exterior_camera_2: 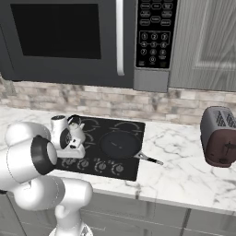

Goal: Pick the kettle from the counter and place it on a stove burner. Then turn the burner on.

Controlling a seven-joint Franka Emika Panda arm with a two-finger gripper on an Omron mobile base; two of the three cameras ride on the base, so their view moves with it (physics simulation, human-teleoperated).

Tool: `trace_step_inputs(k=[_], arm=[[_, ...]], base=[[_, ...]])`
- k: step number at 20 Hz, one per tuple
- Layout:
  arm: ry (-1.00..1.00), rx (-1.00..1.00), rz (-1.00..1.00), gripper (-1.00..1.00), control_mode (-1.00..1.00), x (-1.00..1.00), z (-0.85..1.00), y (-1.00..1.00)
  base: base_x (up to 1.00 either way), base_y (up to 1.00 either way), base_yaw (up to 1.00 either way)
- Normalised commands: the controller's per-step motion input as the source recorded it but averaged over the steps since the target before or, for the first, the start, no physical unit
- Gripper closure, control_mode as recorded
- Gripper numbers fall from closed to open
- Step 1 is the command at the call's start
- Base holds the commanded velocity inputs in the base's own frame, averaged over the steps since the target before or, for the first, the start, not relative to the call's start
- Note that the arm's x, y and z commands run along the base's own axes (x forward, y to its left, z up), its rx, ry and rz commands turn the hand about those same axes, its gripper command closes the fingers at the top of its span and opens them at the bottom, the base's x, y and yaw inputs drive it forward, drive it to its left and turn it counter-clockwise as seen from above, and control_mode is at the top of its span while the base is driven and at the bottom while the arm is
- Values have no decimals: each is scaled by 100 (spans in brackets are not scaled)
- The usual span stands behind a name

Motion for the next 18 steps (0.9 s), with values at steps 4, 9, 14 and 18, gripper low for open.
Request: trace_step_inputs(k=[4, 9, 14, 18], arm=[[0, -4, 42, 100, -100, -31, 0, 9], [1, -7, 47, 100, -100, -33, -5, 11], [5, -8, 48, 100, -100, -47, -13, 7], [6, -6, 49, 100, -100, -50, -13, 0]], base=[[0, 0, 0], [0, 0, 0], [0, 0, 0], [0, 0, 0]])
